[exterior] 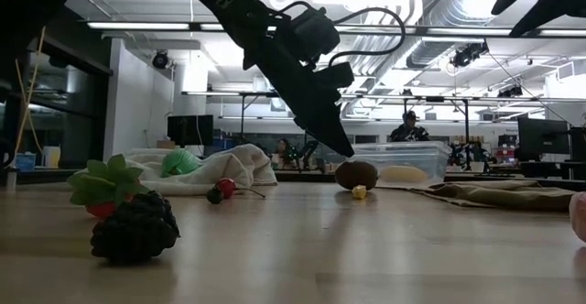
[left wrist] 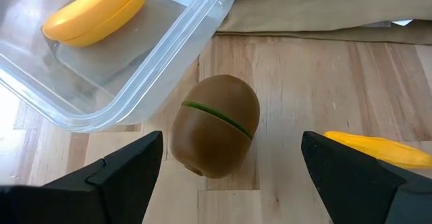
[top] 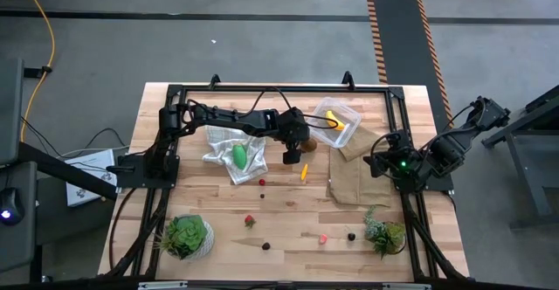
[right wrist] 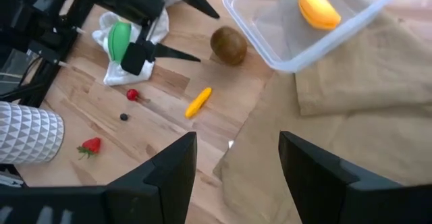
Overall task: Pick and placing Produce into tupperware
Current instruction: Put the brown kiwi into the transparent bin
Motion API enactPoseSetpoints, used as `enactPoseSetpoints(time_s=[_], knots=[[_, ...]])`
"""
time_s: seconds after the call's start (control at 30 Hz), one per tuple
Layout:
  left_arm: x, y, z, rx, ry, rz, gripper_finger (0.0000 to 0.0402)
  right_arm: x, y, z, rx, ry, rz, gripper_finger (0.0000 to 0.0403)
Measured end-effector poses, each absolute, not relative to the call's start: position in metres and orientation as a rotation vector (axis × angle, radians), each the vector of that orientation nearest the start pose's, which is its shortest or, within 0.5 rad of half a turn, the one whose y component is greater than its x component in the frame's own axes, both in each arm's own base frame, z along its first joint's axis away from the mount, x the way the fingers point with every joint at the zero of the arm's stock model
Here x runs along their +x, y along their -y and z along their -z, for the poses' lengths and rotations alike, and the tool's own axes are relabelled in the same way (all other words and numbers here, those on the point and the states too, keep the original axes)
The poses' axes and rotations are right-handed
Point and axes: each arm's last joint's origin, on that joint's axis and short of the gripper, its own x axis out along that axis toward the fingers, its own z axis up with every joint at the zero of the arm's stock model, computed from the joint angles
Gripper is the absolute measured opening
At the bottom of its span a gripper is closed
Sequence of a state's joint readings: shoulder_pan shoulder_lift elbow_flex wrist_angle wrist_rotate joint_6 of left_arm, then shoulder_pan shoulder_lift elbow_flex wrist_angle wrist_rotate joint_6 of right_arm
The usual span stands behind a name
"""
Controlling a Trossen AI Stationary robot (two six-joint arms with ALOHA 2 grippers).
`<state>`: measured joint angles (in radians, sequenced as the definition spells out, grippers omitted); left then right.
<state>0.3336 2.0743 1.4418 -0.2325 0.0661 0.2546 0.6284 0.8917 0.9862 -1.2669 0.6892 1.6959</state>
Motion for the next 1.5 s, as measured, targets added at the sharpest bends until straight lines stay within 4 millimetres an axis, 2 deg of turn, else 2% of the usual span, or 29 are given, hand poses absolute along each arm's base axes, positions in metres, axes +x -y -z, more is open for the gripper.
enactPoseSetpoints(time_s=[0.4, 0.67, 0.8, 1.07, 1.5], knots=[[0.42, -0.143, -0.165, 0.07, -0.871, -0.127, 0.0342, 0.113, -0.054, -0.309, 0.829, -0.509, 0.804, 0.02], [0.422, -0.135, -0.165, 0.07, -0.864, -0.091, 0.0342, 0.116, -0.047, -0.309, 0.848, -0.497, 0.858, 0.02], [0.424, -0.13, -0.166, 0.032, -0.837, -0.001, 0.0342, 0.116, -0.046, -0.308, 0.841, -0.497, 0.869, 0.02], [0.426, -0.126, -0.166, 0.068, -0.834, -0.026, 0.0342, 0.117, -0.045, -0.308, 0.83, -0.504, 0.871, 0.02], [0.428, -0.129, -0.163, -0.003, -0.823, -0.115, 0.0342, 0.118, -0.045, -0.309, 0.798, -0.515, 0.851, 0.02]])
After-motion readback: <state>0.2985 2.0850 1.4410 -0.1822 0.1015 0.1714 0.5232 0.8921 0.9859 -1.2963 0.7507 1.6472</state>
